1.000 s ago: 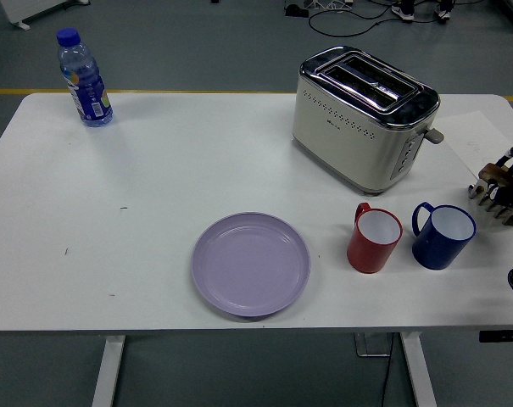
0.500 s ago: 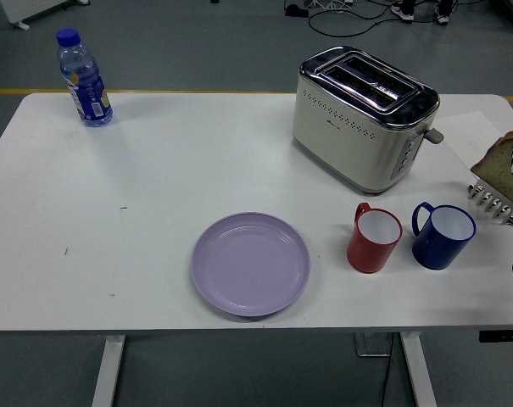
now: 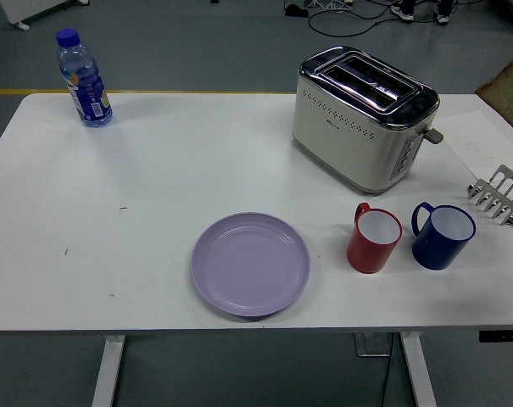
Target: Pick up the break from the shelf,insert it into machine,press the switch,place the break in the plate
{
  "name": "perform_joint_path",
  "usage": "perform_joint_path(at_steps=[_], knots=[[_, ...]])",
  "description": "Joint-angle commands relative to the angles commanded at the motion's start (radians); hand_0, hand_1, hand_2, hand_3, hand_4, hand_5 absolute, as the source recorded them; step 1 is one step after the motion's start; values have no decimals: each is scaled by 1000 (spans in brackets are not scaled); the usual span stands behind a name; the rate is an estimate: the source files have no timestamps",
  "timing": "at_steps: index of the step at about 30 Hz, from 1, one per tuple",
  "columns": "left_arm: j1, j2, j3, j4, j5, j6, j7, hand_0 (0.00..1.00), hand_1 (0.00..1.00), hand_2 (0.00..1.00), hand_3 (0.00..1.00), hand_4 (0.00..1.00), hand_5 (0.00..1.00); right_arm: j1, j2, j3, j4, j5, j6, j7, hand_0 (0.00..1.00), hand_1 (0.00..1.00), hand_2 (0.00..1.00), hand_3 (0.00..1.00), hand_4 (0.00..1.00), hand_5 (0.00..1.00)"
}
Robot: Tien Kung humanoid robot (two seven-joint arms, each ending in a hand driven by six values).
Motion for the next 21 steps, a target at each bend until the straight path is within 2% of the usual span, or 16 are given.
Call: perform_joint_path(at_steps=[4,8,12,14,16,21], knots=[[1,0,-1,0,1,0,2,669,627,746,716,538,998,68,6,-20,22,107,-7,-16,239,325,396,476,519,2],[-1,1,3,0,-2,-1,4,670,626,745,716,538,998,168,29,-62,-7,205,-3,-29,236,318,391,470,517,2],[-1,1,5,0,-5,1,3,670,626,745,716,538,998,226,41,-98,-26,234,-3,-30,236,318,391,470,517,2],[-2,2,8,0,-12,2,3,670,625,745,716,537,998,286,62,-158,-57,267,6,-29,233,318,390,470,519,2],[-3,2,9,0,-13,2,4,670,625,745,716,537,998,320,71,-192,-69,280,11,-28,233,318,390,470,519,2],[-1,3,16,0,-18,2,6,671,624,743,714,537,998,418,132,-306,-137,304,38,-27,232,312,390,467,498,2]])
